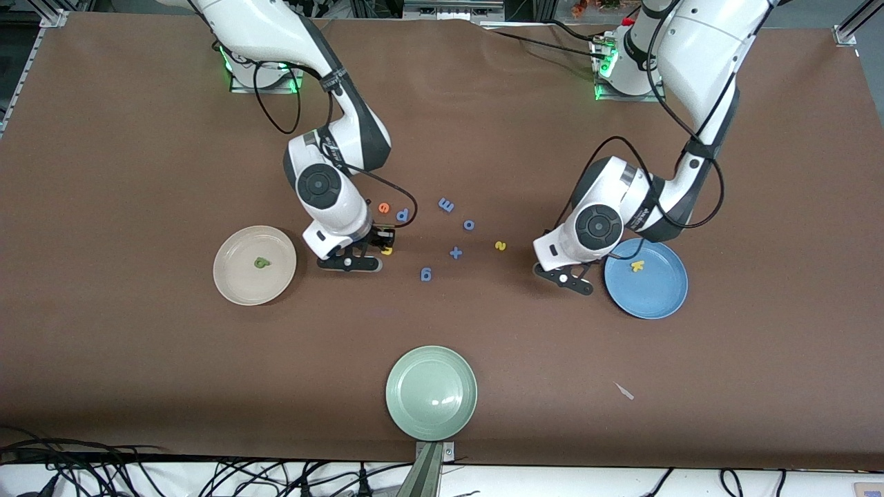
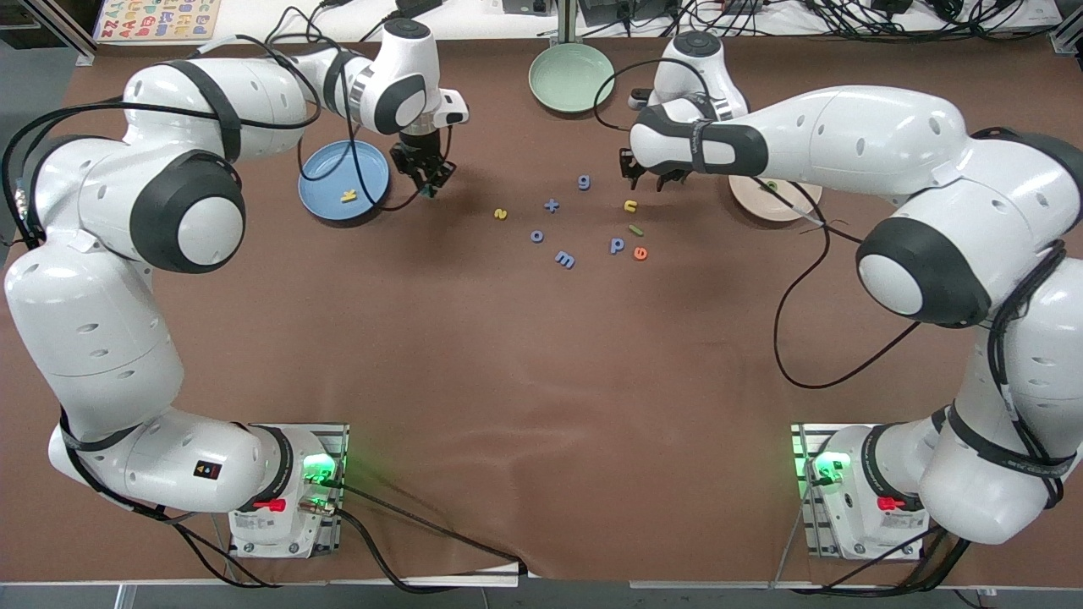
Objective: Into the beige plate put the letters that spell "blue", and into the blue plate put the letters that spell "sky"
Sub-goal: 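Drop the teal x in the blue plate while the right gripper lowers to the u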
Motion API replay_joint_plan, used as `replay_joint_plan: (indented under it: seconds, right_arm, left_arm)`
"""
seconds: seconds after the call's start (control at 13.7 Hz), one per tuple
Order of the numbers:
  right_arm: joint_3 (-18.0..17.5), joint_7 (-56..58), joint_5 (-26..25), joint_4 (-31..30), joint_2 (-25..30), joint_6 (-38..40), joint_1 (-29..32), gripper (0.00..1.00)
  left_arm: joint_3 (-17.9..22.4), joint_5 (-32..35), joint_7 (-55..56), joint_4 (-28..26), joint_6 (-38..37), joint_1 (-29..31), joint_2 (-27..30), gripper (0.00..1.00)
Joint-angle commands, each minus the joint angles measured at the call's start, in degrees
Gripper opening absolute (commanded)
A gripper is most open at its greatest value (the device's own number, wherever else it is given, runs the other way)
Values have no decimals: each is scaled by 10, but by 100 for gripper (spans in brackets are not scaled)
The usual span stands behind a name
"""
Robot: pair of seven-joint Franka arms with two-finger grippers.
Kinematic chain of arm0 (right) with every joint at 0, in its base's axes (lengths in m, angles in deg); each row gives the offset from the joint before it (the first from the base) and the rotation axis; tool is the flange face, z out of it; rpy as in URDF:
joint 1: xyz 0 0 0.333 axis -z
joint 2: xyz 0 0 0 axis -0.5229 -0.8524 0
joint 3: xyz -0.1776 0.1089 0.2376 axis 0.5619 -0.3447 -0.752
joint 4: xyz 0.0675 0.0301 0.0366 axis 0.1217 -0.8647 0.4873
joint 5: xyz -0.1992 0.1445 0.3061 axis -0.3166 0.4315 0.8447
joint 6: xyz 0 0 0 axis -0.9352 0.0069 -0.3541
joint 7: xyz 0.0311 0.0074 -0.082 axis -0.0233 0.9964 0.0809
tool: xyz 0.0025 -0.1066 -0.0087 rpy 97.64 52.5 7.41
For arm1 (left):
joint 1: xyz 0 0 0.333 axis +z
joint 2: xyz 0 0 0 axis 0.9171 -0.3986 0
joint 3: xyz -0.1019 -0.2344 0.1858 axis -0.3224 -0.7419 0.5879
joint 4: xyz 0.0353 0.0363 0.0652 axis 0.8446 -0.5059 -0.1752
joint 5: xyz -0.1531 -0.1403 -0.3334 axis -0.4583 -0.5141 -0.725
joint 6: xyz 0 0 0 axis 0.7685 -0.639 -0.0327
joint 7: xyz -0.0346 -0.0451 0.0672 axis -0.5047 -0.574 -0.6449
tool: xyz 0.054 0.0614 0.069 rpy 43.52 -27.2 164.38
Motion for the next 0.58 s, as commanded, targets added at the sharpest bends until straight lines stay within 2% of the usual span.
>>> replay_joint_plan:
  seconds: [0.0, 0.36, 0.44, 0.51]
  right_arm:
    - [1, -19, 14, 25, -34, -28, -14, 60]
    - [1, -39, 14, 23, -56, -58, -28, 59]
    - [1, -40, 13, 22, -56, -58, -28, 59]
    - [1, -40, 13, 20, -56, -58, -28, 59]
  left_arm:
    - [0, 75, -15, -8, -39, 24, 17, 16]
    - [-1, 84, -174, -14, -24, 109, 2, 19]
    - [-2, 84, -180, -17, -9, 115, -2, 19]
    - [-2, 83, -180, -23, -3, 116, -4, 24]
